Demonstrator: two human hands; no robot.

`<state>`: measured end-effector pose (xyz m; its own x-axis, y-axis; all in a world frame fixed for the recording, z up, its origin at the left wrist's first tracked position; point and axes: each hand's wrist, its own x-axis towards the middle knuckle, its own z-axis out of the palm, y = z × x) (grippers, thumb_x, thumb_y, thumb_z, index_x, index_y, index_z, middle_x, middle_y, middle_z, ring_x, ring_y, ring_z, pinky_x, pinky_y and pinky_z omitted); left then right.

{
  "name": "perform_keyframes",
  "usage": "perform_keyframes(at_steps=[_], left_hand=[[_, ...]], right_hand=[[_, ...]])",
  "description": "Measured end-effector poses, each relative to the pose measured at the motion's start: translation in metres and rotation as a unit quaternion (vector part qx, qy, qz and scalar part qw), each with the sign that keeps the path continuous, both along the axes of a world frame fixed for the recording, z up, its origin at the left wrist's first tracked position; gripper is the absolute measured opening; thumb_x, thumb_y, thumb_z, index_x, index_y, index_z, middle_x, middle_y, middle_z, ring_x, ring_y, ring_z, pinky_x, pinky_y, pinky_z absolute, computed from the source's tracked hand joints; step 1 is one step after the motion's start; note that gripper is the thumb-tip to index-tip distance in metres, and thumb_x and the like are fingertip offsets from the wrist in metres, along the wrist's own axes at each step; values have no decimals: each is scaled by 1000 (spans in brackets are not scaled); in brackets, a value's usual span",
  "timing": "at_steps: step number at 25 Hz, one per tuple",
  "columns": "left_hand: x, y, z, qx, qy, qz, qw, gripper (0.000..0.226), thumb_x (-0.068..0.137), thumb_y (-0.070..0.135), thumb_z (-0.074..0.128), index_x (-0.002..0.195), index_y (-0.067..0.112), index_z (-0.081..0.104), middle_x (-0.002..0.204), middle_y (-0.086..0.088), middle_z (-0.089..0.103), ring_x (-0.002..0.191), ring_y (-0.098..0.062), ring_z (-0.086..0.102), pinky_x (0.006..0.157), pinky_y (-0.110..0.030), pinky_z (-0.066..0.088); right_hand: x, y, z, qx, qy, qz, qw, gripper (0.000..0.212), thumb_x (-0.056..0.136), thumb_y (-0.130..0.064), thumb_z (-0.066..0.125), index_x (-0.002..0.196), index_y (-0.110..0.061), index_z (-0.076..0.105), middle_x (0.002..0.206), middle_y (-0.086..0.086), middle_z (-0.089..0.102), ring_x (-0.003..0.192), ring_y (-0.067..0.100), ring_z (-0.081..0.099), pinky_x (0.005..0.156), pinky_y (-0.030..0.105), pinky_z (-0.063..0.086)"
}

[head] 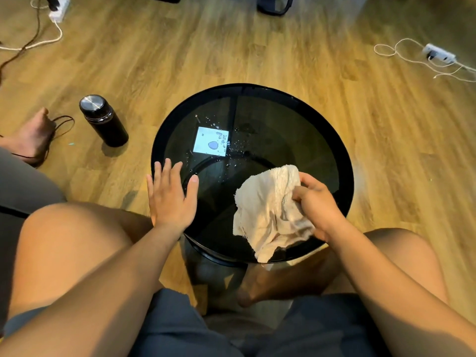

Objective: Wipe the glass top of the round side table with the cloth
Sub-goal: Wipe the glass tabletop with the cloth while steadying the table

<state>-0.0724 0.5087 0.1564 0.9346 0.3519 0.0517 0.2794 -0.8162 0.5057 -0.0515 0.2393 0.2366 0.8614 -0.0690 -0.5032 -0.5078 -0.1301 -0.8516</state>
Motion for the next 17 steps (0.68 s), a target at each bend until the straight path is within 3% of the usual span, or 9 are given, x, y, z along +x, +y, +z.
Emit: perform_keyframes(at_steps=[2,4,6,10,11,12,14,15,17], left_hand=[[0,-1,0,1,-2,3,1000,58,102,49,29,149,15,37,162,-9,25,153,-23,7,124,-44,-1],[0,-1,-1,1,-2,4,1000,58,102,49,29,149,15,37,162,-9,25,153,-23,7,124,-45,-1],[0,0,-1,-1,-4,4,1000,57,102,48,30,149,15,37,162,-9,25,153,-23,7,124,-45,-1],[1,0,-3,-4,-10,3,1000,57,102,48,30,148,15,38,162,-9,27,153,-23,8,124,-46,0],[1,0,-4,-4,-11,3,1000,58,102,49,29,148,15,38,162,-9,27,153,-24,8,124,-46,1],[1,0,-4,-6,-11,3,1000,59,101,50,28,148,16,38,162,-9,26,153,-24,8,124,-47,1],[0,0,-5,-14,-15,5,1000,63,99,53,25,149,16,36,163,-9,23,153,-23,7,124,-47,2],[0,0,-4,-19,-18,6,1000,65,98,53,23,149,16,35,164,-9,20,153,-23,6,124,-47,2],[0,0,-4,-24,-23,5,999,66,96,54,22,151,17,32,165,-9,15,154,-22,3,124,-47,2]], right_hand=[[2,-6,4,24,40,0,999,22,89,-23,56,101,-15,73,90,8,75,85,29,70,79,40,56],[2,-9,1,-113,38,78,990,28,87,-44,67,100,-19,71,92,6,75,83,25,72,78,38,57],[0,-7,-1,-214,0,142,966,18,87,-31,72,103,-24,68,92,1,74,80,20,72,79,42,59],[14,-16,12,-61,-21,137,988,35,94,0,55,121,-20,63,112,13,71,85,25,73,78,45,60],[21,-21,16,-91,-52,111,988,42,95,-2,54,131,-22,56,121,11,66,87,25,71,75,40,59],[26,-26,16,-192,-90,89,973,49,96,-10,55,141,-25,47,130,8,60,96,25,68,77,36,56],[23,-29,4,-403,-162,99,895,59,96,-35,55,150,-27,33,148,7,45,130,27,48,101,39,44],[11,-19,-7,-455,-168,157,860,65,95,-49,49,152,-28,28,155,8,34,142,30,31,112,42,32],[-20,12,-36,-529,-132,303,782,77,90,-71,27,155,-34,9,164,11,6,149,40,-2,118,53,5]])
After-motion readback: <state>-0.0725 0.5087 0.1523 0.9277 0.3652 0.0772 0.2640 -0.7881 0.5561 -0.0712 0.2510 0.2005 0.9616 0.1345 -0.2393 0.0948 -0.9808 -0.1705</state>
